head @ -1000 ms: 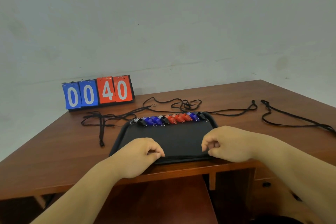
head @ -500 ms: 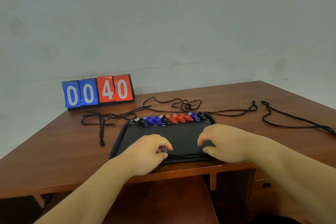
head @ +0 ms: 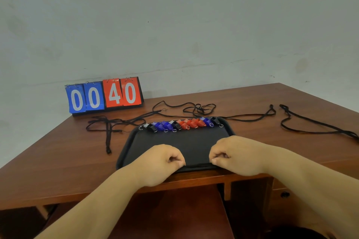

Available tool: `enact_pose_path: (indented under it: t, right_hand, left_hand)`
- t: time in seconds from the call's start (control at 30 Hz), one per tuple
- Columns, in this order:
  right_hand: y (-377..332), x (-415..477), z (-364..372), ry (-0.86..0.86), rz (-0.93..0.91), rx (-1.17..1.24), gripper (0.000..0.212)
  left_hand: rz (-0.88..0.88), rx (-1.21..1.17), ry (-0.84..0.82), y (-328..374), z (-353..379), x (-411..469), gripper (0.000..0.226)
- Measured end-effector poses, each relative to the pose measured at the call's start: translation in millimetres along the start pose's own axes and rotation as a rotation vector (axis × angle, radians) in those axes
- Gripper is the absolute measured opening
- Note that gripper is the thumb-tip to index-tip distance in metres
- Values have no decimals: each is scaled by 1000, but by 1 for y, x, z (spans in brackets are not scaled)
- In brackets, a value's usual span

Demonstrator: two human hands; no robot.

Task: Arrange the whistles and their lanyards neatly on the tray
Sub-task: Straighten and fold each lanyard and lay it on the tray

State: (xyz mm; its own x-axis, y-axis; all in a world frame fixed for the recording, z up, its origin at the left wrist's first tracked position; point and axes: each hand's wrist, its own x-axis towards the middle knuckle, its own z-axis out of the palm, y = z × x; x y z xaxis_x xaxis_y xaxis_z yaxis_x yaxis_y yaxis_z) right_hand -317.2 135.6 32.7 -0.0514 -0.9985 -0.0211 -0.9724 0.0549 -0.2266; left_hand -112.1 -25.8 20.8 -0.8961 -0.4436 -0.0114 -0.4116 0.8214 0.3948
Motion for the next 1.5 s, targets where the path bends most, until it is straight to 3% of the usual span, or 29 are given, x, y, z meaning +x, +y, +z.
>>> enact_pose_path:
  t: [0.53,0.73,0.9,1.0,1.13,1.23,1.3,1.5]
  right_hand:
    - [55,-11,-17,157,134,64,23]
    - [123,-42,-27,227,406,123,43]
    - [200,-82,-25,233,776,-75,80]
    - [227,-105,-17,223,920,-66,88]
    - [238,-113,-14,344,876,35,56]
    - [247,-116,-9,497,801,67,31]
    - [251,-119,-7,522,757,89,24]
    - [242,-122,-10,483,644,107,16]
  left_hand:
    - [74,39,-50,42,-8,48,15]
    - [203,90,-86,94,-4,103,29]
    - [349,183,-127,152,18,167,54]
    - [435,276,-158,191,44,206,70]
    - [458,388,-235,230,77,254,69]
    - [470,367,-197,237,88,279,36]
    - [460,346,-161,233,91,288,13]
    - [431,273,-185,219,84,279,16]
